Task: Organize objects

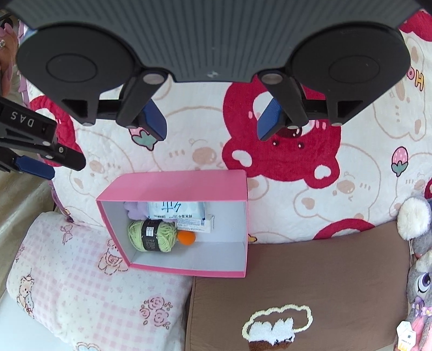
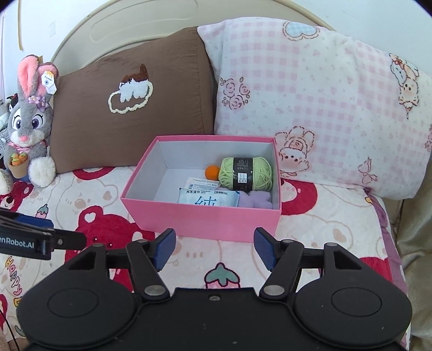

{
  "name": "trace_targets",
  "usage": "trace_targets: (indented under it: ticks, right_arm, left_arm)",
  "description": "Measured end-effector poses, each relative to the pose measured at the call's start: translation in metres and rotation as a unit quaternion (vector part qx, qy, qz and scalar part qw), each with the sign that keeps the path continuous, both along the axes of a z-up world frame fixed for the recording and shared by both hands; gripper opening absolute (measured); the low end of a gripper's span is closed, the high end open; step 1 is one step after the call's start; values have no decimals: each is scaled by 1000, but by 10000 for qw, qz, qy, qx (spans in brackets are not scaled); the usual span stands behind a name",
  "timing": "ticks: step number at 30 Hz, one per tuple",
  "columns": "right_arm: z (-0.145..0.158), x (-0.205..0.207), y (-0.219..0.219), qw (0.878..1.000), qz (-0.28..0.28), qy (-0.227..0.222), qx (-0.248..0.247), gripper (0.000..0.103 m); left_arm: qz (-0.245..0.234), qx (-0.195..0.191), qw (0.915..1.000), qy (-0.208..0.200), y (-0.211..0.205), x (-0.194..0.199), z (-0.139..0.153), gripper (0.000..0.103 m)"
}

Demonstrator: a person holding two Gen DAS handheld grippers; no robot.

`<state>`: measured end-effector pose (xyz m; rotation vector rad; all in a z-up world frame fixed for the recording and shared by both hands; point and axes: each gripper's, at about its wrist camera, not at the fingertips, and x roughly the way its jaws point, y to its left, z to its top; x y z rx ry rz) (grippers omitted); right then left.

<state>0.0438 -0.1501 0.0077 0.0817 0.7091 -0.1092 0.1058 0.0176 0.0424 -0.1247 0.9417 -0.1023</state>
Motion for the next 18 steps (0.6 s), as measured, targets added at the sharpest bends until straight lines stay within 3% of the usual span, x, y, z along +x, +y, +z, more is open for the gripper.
trace_targets:
  ticks: [9, 18]
  right_arm:
    - [-10, -3, 2, 9997, -202, 152, -27, 74]
    - [-15, -11, 1, 9990, -401, 184, 4, 89]
  left_arm:
    - [37, 55, 9999, 119, 7, -4, -20, 74]
    - [140, 69, 9998, 82, 13, -7, -23, 79]
